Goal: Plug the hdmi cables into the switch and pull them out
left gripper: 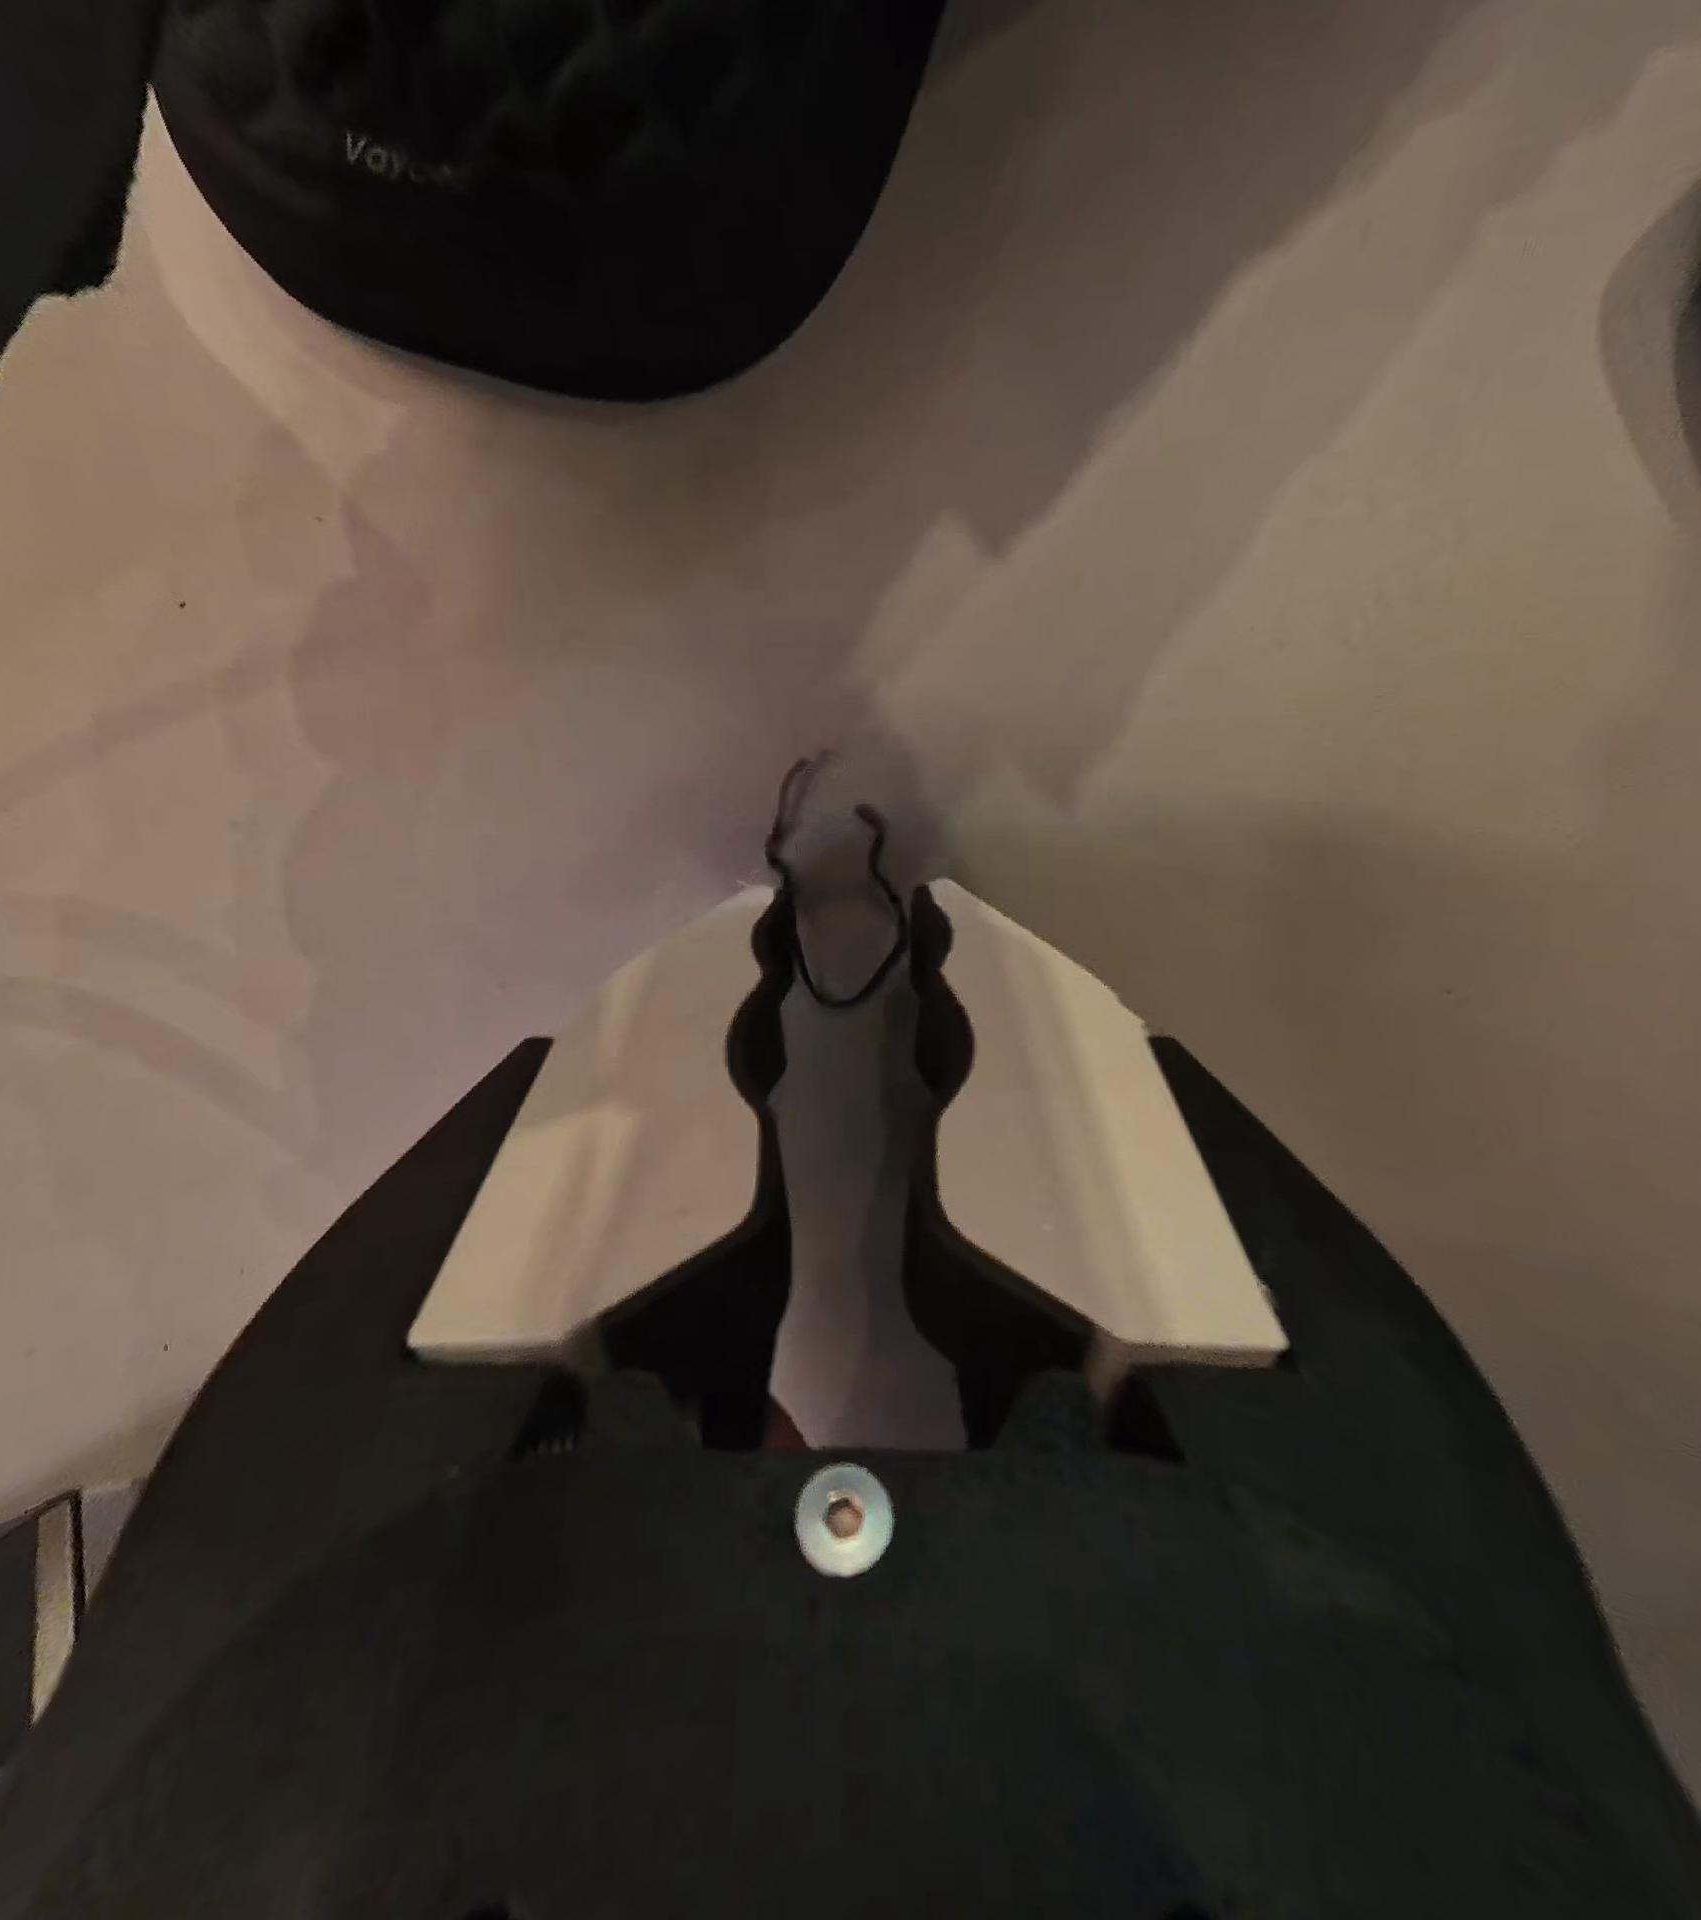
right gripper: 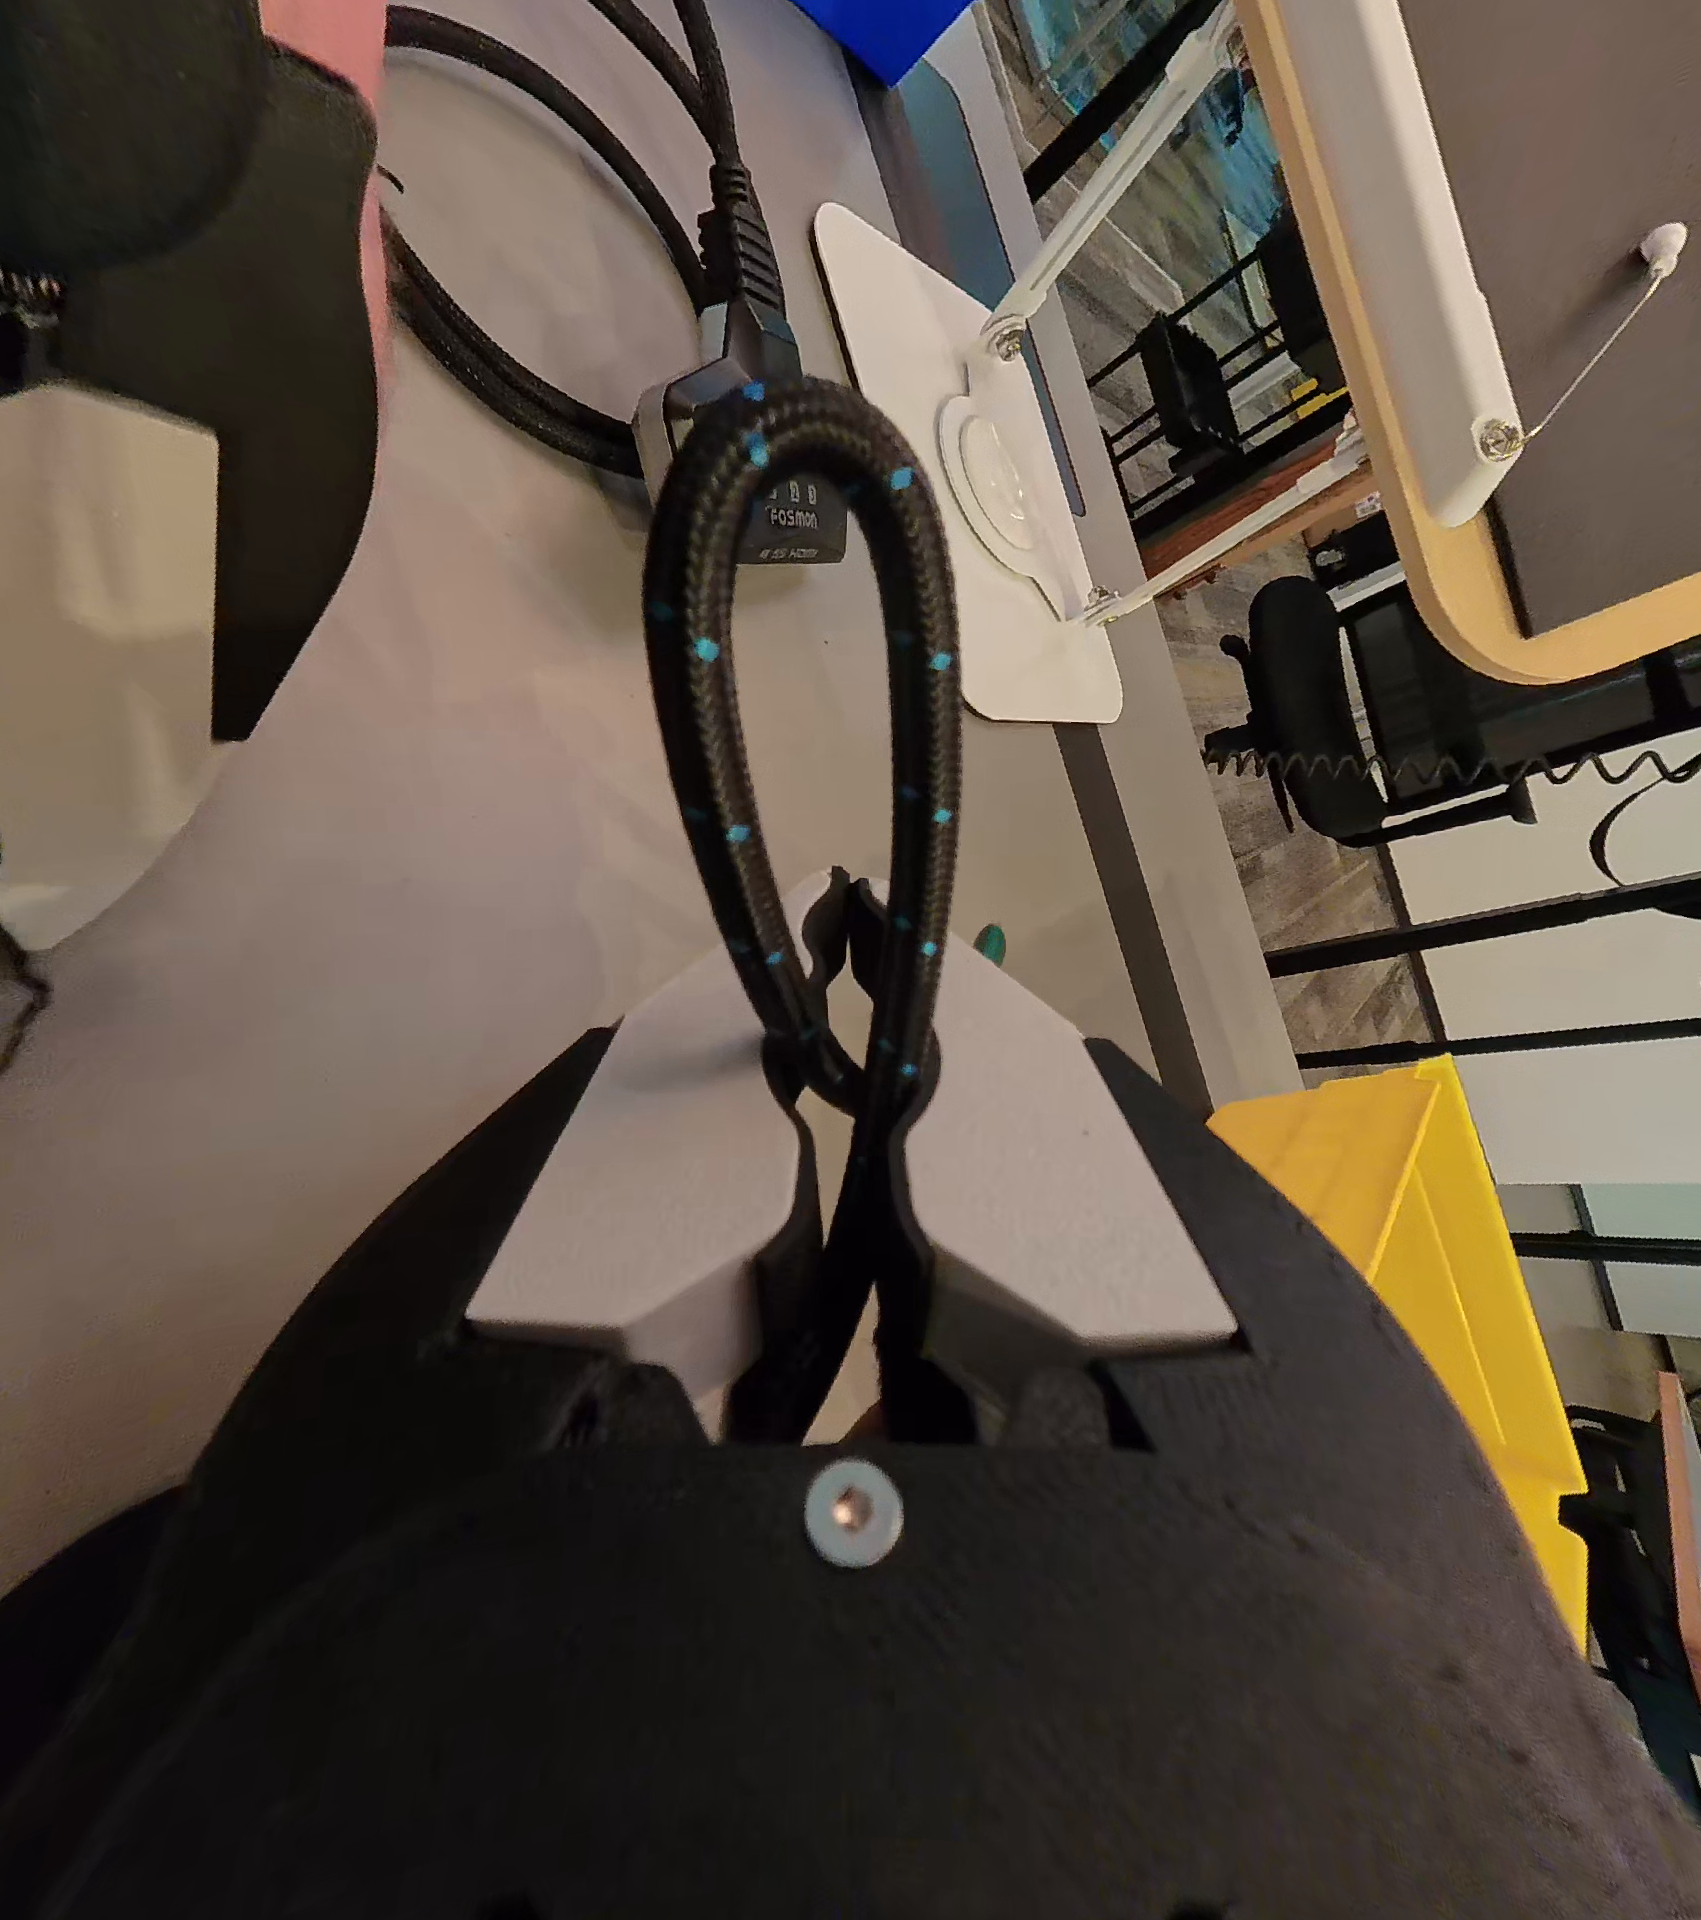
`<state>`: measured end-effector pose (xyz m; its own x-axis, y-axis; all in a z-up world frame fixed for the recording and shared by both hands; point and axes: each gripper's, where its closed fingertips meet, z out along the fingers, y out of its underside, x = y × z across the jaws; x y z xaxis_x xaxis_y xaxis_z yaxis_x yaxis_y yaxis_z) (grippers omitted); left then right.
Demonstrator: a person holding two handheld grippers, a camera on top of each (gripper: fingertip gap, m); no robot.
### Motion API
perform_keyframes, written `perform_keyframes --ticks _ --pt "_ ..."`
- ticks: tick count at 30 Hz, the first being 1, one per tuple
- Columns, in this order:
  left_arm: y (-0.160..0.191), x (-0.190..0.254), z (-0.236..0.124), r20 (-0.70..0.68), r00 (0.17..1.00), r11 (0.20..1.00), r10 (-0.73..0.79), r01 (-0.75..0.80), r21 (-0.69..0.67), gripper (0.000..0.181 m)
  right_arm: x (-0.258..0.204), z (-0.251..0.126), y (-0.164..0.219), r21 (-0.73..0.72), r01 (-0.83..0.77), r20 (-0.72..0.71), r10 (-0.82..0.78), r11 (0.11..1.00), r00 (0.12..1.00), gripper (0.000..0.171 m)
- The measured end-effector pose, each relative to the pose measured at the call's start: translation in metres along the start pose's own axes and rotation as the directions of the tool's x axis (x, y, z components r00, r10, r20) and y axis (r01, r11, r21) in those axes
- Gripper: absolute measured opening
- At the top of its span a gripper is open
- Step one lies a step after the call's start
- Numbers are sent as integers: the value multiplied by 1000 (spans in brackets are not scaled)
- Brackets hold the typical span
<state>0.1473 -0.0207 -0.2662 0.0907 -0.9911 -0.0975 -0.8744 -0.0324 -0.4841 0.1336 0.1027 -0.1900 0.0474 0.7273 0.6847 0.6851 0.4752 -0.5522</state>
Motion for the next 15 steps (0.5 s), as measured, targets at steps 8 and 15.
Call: perform_keyframes --ticks 8,15 --pt "-6 -11 -30 168 984 998 -52 48 31 33 3 -1 0 3 -6 -8 6 1000 1000 0" --pt "-26 -20 -13 95 991 993 90 -97 68 18 11 -5 3 13 -40 -20 41 999 999 0"
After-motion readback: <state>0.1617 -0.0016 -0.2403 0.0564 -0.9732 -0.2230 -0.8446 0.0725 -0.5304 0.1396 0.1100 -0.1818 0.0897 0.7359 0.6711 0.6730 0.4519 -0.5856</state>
